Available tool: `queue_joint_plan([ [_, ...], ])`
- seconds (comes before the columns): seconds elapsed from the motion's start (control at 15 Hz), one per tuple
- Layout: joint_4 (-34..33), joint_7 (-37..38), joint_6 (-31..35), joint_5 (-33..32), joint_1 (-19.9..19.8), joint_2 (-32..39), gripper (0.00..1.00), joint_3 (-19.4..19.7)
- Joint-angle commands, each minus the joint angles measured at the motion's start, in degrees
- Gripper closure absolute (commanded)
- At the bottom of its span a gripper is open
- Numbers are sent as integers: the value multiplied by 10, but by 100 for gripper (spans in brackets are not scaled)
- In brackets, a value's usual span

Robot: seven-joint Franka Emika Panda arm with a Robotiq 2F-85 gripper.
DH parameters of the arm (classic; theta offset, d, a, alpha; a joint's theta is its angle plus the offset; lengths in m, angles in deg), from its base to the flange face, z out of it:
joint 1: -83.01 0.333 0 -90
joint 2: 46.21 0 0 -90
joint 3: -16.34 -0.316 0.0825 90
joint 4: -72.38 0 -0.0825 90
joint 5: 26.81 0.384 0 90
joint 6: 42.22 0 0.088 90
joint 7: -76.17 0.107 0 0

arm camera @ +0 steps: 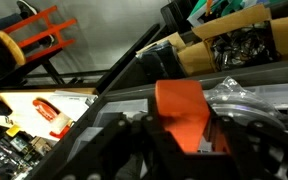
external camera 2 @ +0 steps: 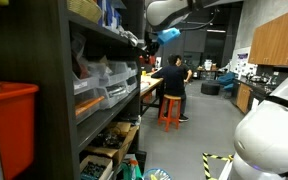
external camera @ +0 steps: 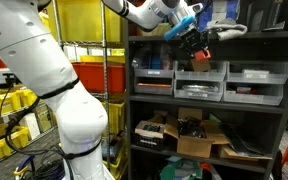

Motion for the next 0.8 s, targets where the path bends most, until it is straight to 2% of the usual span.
queue_joint_plan([
  [0.0,-30,37,10,-27,-8,31,84,-18],
  [0.27,-49,77,34,-43,-6,53,84,-29],
  [0.73,-79,144,47,7,3,88,84,-35],
])
